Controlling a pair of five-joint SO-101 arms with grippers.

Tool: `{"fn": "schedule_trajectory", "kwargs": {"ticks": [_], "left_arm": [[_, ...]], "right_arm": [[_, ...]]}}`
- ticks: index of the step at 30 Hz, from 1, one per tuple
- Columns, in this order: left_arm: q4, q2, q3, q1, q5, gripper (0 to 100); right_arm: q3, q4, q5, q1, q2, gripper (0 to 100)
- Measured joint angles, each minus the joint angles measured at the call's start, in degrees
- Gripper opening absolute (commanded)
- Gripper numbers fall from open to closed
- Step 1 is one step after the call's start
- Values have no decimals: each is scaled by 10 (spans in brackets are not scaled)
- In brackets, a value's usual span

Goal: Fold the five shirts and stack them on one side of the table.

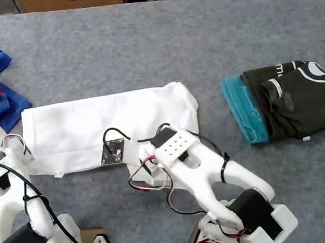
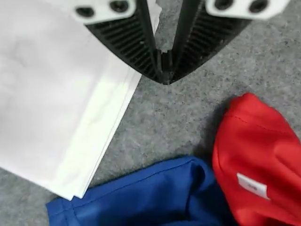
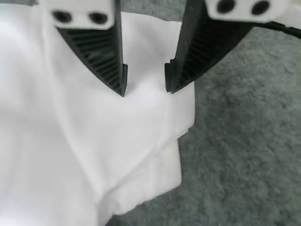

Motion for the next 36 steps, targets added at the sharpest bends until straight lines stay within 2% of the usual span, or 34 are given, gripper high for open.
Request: {"fn": "schedule_trajectory", "kwargs": {"ticks": [11, 15, 20, 23, 30, 36], "left_arm": [[-11, 0, 0, 0, 0, 29], [-11, 0, 0, 0, 0, 29], [-11, 0, 0, 4, 0, 29], [-11, 0, 0, 4, 0, 29], [-11, 0, 0, 4, 0, 29], [-12, 0, 0, 4, 0, 29]], "right_arm": [[78, -69, 0, -8, -40, 153], [91, -34, 0, -11, -96, 153], [52, 64, 0, -14, -157, 170], [48, 70, 0, -15, -164, 191], [62, -4, 0, -68, -103, 192], [54, -70, 0, -75, -5, 191]]}}
